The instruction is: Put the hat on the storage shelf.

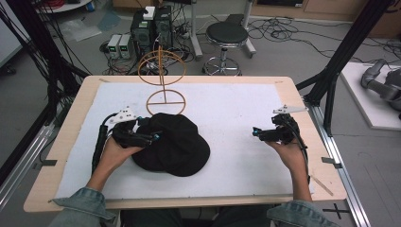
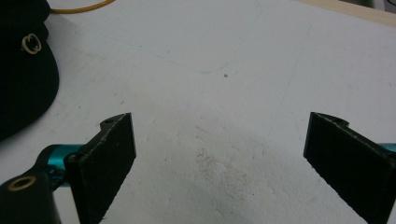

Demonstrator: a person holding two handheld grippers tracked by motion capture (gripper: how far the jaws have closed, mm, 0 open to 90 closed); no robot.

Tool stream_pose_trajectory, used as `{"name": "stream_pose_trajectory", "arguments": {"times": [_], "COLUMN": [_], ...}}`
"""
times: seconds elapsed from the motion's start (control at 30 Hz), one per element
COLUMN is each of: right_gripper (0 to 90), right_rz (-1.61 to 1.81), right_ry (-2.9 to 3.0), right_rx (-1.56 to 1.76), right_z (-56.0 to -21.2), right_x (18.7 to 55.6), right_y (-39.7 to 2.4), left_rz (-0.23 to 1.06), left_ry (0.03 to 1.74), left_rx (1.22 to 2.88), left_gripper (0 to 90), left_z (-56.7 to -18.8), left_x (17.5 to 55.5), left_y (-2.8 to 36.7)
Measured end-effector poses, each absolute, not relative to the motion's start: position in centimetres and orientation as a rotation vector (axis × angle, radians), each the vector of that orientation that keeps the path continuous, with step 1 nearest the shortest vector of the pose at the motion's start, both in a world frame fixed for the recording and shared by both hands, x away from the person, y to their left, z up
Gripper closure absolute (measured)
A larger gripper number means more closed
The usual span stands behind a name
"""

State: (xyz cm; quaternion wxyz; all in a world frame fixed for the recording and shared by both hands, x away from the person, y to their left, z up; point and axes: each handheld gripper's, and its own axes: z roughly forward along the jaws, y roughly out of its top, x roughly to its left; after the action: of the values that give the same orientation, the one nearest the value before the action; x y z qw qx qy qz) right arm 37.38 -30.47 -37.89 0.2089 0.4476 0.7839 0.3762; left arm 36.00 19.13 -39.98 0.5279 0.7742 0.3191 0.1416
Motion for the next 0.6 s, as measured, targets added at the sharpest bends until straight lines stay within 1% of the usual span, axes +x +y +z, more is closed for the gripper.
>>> {"name": "stream_pose_trajectory", "arguments": {"times": [0.23,0.3,0.33,0.37,0.4,0.47,0.5,0.6], "right_gripper": [8.8,8.8,8.8,8.8,8.8,8.8,8.8,8.8], "right_rz": [1.043,1.043,1.043,1.043,1.043,1.045,1.045,1.042], "right_ry": [2.185,2.186,2.187,2.187,2.187,2.186,2.186,2.187], "right_rx": [1.245,1.248,1.248,1.246,1.246,1.246,1.246,1.244], "right_z": [-37.94,-37.94,-37.94,-37.95,-37.95,-37.97,-37.97,-37.99], "right_x": [37.43,37.44,37.45,37.47,37.47,37.49,37.49,37.51], "right_y": [-30.49,-30.50,-30.50,-30.51,-30.51,-30.52,-30.52,-30.52], "left_rz": [0.310,0.298,0.294,0.290,0.294,0.285,0.283,0.280], "left_ry": [0.761,0.760,0.756,0.750,0.746,0.750,0.751,0.754], "left_rx": [1.875,1.878,1.880,1.881,1.888,1.887,1.886,1.882], "left_gripper": [27.1,31.4,38.2,40.5,40.5,46.2,46.2,52.8], "left_z": [-40.44,-40.50,-40.51,-40.55,-40.56,-40.56,-40.57,-40.62], "left_x": [36.27,36.29,36.29,36.26,36.27,36.26,36.26,36.31], "left_y": [19.05,19.05,19.05,18.99,18.98,18.99,19.03,19.19]}}
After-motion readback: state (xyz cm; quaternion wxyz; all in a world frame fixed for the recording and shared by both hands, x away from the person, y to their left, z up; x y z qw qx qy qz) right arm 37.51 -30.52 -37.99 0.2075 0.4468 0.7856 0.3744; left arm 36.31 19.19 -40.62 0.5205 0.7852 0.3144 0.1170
